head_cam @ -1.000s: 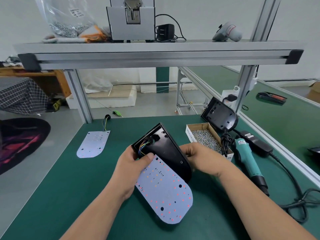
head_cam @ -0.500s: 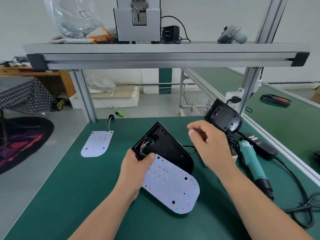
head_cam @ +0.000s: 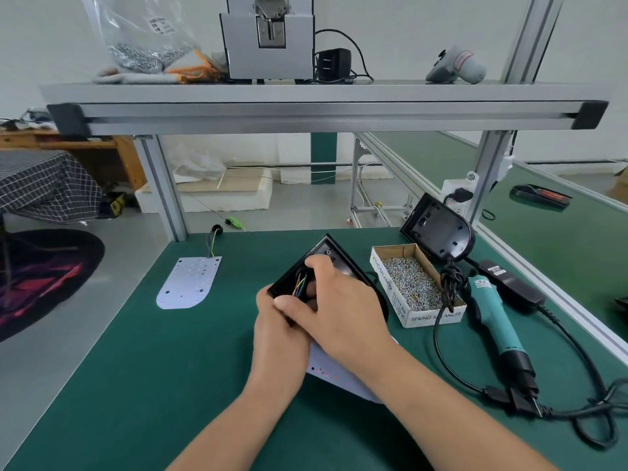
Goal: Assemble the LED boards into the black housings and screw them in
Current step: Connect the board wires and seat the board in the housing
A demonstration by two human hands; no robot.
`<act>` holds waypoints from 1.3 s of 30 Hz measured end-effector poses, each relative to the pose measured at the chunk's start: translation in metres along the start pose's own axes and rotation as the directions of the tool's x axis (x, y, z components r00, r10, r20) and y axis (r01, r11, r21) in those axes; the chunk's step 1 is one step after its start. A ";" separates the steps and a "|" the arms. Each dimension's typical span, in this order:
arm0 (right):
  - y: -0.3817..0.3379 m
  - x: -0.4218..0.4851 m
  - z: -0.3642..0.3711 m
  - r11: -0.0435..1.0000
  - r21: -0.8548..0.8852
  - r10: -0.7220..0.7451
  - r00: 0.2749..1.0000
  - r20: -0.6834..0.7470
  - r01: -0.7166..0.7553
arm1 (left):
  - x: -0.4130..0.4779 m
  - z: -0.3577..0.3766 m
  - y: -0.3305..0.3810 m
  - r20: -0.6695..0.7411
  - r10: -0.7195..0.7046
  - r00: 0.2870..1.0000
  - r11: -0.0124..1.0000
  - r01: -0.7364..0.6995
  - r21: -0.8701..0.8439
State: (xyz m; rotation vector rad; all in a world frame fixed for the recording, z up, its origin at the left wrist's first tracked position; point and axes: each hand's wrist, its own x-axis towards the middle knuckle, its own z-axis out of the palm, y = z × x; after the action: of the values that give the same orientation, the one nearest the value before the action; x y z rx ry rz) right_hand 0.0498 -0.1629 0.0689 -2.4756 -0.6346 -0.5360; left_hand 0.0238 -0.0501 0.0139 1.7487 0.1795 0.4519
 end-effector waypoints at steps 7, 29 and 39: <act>0.011 0.001 0.006 0.904 0.379 0.235 0.971 -0.047 -0.200 | -0.005 -0.005 0.007 0.154 0.023 0.988 0.986 0.004 -0.169; 0.033 0.011 0.010 0.830 0.534 0.205 0.978 -0.022 -0.162 | -0.001 -0.004 0.001 0.095 0.060 0.994 0.971 -0.036 -0.235; 0.027 0.015 0.006 0.789 0.588 0.247 0.968 -0.040 -0.177 | -0.003 -0.002 0.002 0.095 0.138 0.986 0.983 -0.124 -0.137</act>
State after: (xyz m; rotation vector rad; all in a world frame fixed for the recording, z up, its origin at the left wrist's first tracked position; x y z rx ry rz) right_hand 0.0777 -0.1747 0.0609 -1.8816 -0.3863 -0.3265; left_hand 0.0201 -0.0493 0.0153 1.6563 -0.0392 0.4569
